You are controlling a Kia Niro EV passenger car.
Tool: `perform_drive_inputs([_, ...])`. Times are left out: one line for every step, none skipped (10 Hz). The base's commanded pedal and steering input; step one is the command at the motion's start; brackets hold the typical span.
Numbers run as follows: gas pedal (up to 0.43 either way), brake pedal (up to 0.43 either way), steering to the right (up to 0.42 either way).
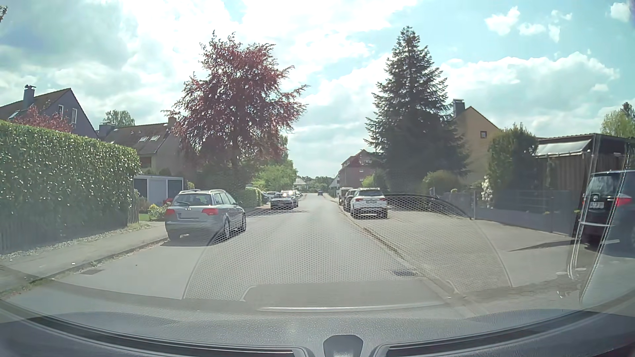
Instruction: Follow the waypoints while adhering to traffic rules and regulations
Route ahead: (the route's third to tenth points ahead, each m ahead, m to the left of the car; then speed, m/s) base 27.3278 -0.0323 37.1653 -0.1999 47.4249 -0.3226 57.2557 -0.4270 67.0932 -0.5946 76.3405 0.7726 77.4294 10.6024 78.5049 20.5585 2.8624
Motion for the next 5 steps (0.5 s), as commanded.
perform_drive_inputs([0.028, 0.0, -0.001])
perform_drive_inputs([0.028, 0.0, 0.0])
perform_drive_inputs([0.028, 0.0, 0.002])
perform_drive_inputs([0.028, 0.0, 0.005])
perform_drive_inputs([0.028, 0.0, 0.005])
